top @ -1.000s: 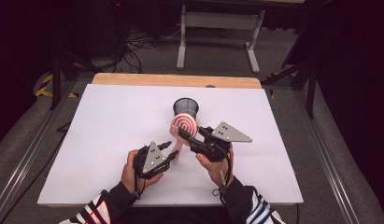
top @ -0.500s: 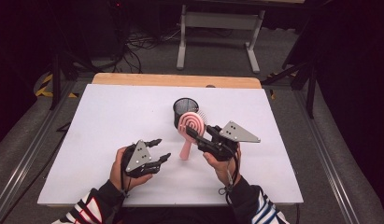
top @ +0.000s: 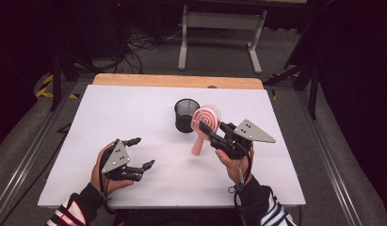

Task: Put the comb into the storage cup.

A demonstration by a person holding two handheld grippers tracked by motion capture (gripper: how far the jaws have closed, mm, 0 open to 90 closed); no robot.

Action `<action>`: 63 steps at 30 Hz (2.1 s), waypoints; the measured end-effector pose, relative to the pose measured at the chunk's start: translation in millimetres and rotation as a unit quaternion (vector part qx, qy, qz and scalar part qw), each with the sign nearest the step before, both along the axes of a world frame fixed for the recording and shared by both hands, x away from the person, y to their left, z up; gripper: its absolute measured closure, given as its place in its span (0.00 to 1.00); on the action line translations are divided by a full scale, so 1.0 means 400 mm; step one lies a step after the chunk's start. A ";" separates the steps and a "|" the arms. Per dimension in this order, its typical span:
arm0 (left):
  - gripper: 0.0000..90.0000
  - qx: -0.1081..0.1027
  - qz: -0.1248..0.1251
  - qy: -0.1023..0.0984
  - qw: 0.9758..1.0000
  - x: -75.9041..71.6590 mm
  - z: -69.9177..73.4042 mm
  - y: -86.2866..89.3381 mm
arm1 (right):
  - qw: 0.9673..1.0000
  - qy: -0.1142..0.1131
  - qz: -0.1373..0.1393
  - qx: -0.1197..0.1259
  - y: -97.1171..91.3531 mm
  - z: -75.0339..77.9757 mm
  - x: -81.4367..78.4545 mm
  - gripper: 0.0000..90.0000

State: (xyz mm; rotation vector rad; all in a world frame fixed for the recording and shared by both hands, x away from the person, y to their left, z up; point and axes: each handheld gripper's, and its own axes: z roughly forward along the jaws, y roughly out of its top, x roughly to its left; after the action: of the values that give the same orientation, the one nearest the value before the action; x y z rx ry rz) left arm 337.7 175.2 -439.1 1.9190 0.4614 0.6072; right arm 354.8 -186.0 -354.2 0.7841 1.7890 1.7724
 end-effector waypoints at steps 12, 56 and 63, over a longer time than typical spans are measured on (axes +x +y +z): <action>0.07 -0.001 0.006 0.007 1.000 -0.021 -0.016 0.064 | 1.000 -0.017 -0.025 0.005 -0.042 0.033 0.014 0.70; 0.05 -0.007 0.008 0.028 1.000 -0.040 -0.042 0.120 | 0.995 -0.074 -0.066 0.004 0.004 0.214 0.195 0.70; 0.05 -0.006 0.008 0.030 1.000 -0.039 -0.043 0.119 | 0.995 -0.075 -0.061 -0.006 0.033 0.200 0.219 0.70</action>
State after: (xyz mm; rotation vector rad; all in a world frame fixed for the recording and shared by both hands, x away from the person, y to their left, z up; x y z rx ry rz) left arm 321.9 222.7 -456.3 1.9272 0.5182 0.5580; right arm 442.2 -172.7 -274.2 0.7192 1.6175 1.6927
